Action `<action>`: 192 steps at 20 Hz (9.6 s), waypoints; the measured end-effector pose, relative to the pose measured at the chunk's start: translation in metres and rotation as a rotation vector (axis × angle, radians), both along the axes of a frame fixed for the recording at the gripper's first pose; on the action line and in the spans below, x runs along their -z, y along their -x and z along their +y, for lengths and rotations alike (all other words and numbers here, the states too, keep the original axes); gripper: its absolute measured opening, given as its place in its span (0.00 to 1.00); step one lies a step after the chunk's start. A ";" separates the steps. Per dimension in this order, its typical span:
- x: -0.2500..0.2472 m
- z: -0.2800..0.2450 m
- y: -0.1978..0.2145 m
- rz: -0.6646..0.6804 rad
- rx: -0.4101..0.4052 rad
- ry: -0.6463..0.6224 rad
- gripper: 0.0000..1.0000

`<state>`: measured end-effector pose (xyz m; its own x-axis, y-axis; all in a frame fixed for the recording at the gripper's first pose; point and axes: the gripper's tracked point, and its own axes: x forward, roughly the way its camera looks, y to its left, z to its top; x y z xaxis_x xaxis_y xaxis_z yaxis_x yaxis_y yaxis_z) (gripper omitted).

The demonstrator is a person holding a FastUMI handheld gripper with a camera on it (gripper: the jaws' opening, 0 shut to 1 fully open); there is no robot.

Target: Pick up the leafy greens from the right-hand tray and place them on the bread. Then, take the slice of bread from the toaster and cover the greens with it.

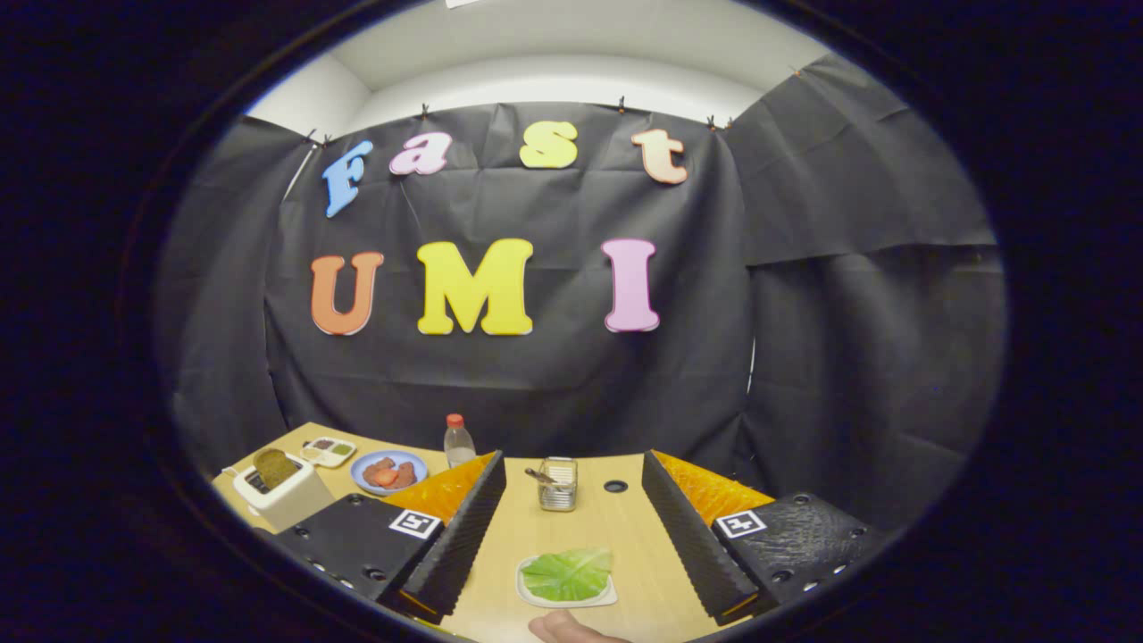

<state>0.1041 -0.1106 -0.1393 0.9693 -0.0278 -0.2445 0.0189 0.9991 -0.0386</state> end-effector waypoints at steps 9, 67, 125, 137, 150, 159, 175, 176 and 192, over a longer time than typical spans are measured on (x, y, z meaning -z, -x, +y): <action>0.204 -0.034 -0.044 0.441 -0.003 -0.079 0.96; 0.159 0.269 0.017 0.620 -0.157 0.019 0.00; 0.139 0.460 0.009 0.481 -0.234 -0.023 0.94; 0.191 0.495 -0.008 0.597 -0.155 0.072 0.83; 0.173 0.485 0.002 0.584 -0.149 0.070 0.14; 0.091 0.459 0.005 0.477 -0.212 -0.035 0.14; 0.138 0.345 -0.023 0.564 -0.124 -0.164 0.14; 0.148 0.342 -0.024 0.573 -0.119 -0.166 0.14; 0.262 0.266 -0.021 0.767 -0.074 -0.281 0.14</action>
